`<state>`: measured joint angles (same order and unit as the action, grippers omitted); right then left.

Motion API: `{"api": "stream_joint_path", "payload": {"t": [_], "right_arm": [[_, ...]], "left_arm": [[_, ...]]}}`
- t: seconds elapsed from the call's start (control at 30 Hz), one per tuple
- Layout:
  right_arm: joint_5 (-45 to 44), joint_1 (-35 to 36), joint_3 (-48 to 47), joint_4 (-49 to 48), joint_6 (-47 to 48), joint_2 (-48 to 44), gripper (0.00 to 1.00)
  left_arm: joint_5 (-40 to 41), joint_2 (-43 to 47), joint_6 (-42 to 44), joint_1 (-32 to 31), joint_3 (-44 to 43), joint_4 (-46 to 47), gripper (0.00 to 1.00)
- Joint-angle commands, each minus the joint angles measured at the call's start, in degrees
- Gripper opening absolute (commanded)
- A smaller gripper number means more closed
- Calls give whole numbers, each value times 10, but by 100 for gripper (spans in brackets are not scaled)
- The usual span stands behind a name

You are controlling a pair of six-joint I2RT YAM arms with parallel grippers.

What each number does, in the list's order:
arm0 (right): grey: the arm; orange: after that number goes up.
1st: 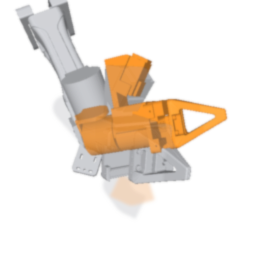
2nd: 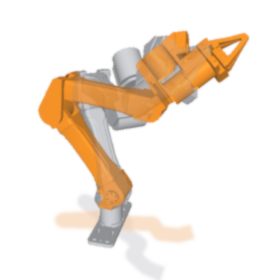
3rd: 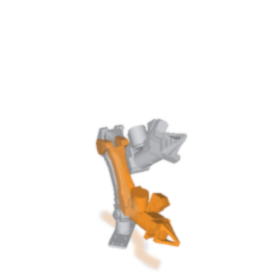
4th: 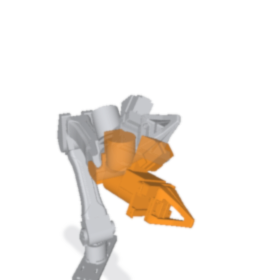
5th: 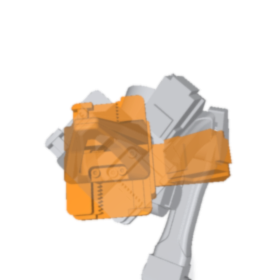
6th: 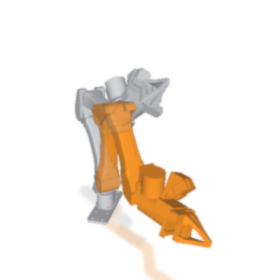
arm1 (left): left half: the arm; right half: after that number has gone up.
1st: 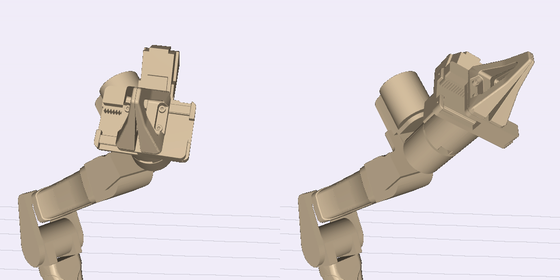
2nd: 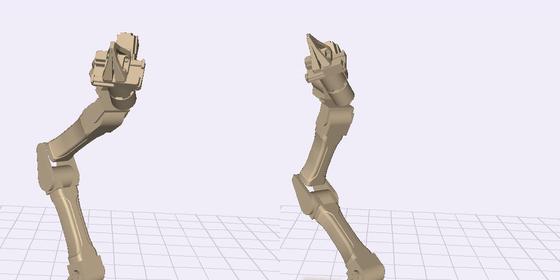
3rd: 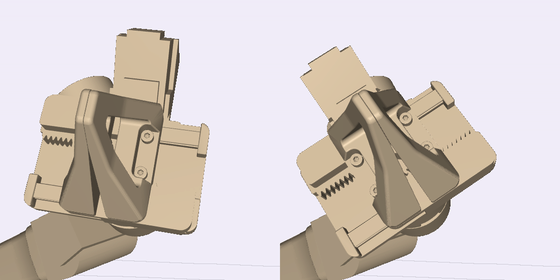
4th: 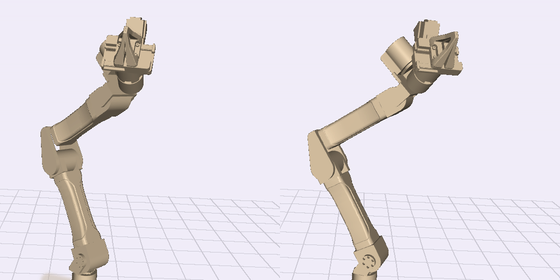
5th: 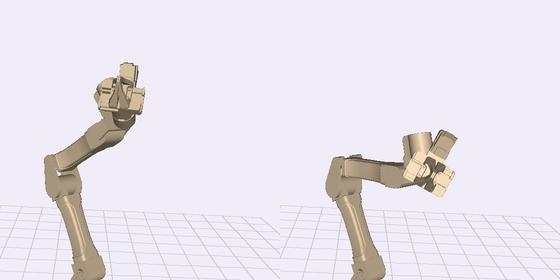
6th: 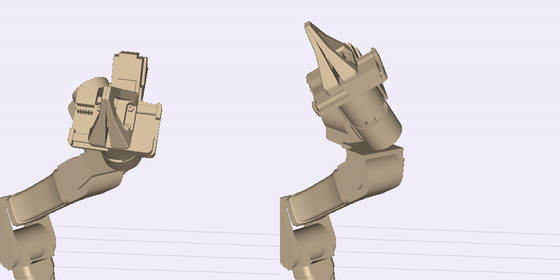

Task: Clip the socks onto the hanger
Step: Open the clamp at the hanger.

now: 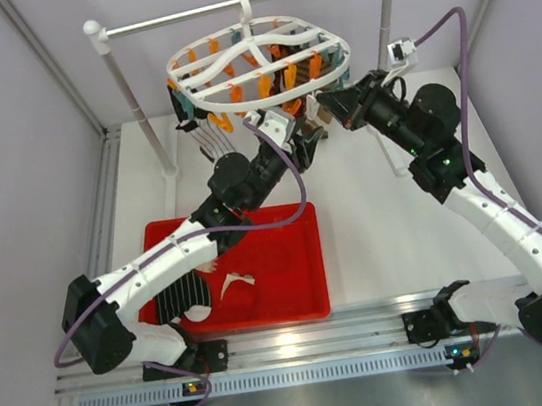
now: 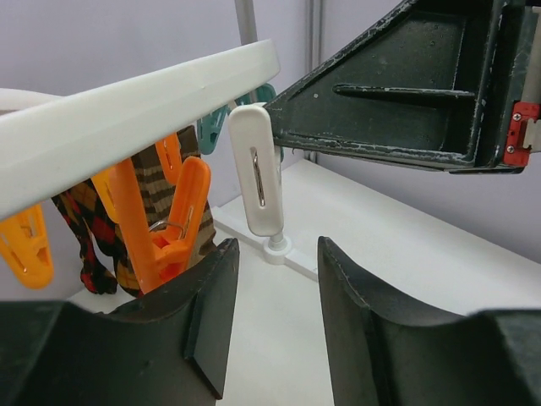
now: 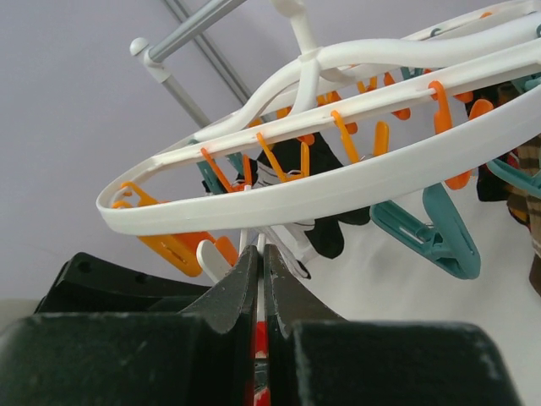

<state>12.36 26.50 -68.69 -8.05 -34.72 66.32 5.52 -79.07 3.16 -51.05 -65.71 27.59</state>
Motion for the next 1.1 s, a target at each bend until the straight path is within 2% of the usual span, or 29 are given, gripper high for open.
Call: {"api": "stream_joint_path", "payload": {"t": [0.0, 0.27, 0.37, 0.53, 0.57, 0.6, 0.63, 0.67, 0.7, 0.73, 0.77, 0.83, 1.07], "right_arm": [[32, 1, -7, -18, -22, -18, 0], [77, -11, 1, -34, -41, -17, 0], [79, -12, 7, -36, -43, -22, 0], [100, -17, 5, -50, -53, -13, 0], [107, -17, 7, -56, -59, -12, 0], [111, -18, 7, -56, -61, -11, 1], [113, -18, 7, -54, -61, -11, 12], [114, -21, 7, -50, -61, -15, 19], [114, -22, 5, -48, -60, -15, 26], [116, -28, 3, -45, -57, -22, 44], [116, -31, 2, -48, -50, -23, 49], [122, -36, -3, -52, -46, -24, 55], [187, -40, -15, -78, -76, -4, 55]], "left_arm": [[-1, -4, -3, -1, -27, 68, 48], [-2, -33, 4, 8, -53, 86, 48], [-22, -36, 19, 9, -57, 97, 44], [-27, -36, 30, 9, -57, 75, 28], [-25, -36, 33, 9, -56, 74, 16], [-28, -37, 36, 9, -53, 73, 11], [-35, -36, 41, 10, -51, 72, 7], [-42, -35, 44, 10, -49, 73, 0], [-44, -33, 47, 10, -44, 74, 0], [-46, -33, 47, 10, -42, 74, 0], [-48, -32, 49, 10, -40, 75, 0], [-53, -32, 56, 10, -34, 78, 0], [-69, -35, 59, 10, -29, 82, 0]]}}
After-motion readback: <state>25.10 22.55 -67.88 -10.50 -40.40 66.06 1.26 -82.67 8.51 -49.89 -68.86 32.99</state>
